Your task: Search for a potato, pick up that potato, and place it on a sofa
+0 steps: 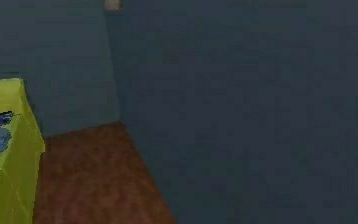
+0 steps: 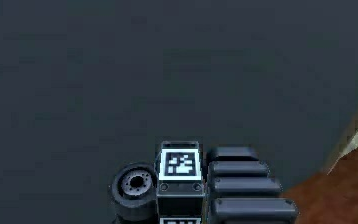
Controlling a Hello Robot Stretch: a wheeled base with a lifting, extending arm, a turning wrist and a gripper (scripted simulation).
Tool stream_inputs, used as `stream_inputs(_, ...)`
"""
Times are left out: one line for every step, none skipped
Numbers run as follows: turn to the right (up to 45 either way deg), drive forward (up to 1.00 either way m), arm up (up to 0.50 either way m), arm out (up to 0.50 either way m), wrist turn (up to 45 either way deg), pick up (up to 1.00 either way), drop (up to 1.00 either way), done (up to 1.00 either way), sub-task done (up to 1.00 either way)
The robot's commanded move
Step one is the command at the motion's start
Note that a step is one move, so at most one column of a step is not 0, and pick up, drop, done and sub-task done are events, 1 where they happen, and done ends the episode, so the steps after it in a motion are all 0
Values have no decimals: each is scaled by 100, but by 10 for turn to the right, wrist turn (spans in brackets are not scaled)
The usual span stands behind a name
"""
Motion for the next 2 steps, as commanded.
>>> stream_inputs(-300,0,0,0,0,0,0,0,0)
stream_inputs(0,100,0,0,0,0,0,0,0)
